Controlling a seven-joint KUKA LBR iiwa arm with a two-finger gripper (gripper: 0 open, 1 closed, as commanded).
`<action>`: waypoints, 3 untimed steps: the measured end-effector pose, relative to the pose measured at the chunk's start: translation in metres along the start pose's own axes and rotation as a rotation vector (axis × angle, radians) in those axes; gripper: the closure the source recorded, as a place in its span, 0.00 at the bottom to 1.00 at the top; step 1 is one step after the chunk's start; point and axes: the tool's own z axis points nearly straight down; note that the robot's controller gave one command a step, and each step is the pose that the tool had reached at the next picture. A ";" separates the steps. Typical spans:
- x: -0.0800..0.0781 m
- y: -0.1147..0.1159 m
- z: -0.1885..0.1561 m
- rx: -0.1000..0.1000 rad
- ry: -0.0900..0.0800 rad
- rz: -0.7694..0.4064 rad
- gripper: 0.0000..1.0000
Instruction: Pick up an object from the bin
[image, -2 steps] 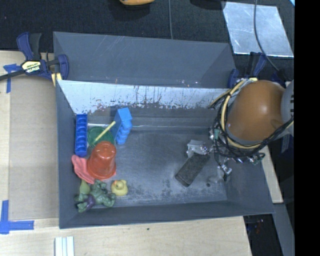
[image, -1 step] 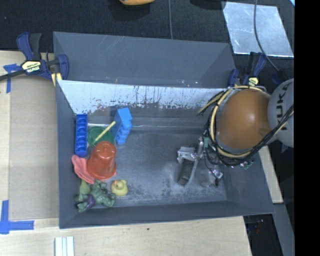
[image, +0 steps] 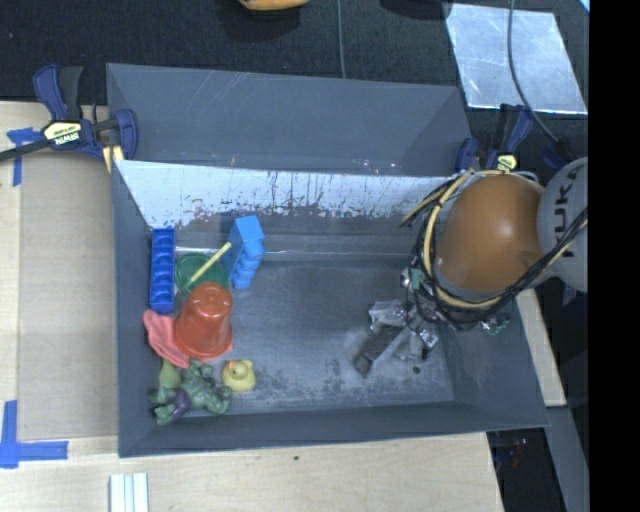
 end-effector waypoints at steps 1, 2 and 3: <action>0.000 0.000 0.000 0.000 0.000 0.000 1.00; 0.001 0.007 -0.031 -0.009 0.007 -0.009 1.00; 0.002 0.000 -0.068 0.002 -0.002 0.009 1.00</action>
Offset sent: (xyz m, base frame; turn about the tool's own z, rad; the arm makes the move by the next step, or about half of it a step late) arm -0.0080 0.0157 0.1320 -0.0401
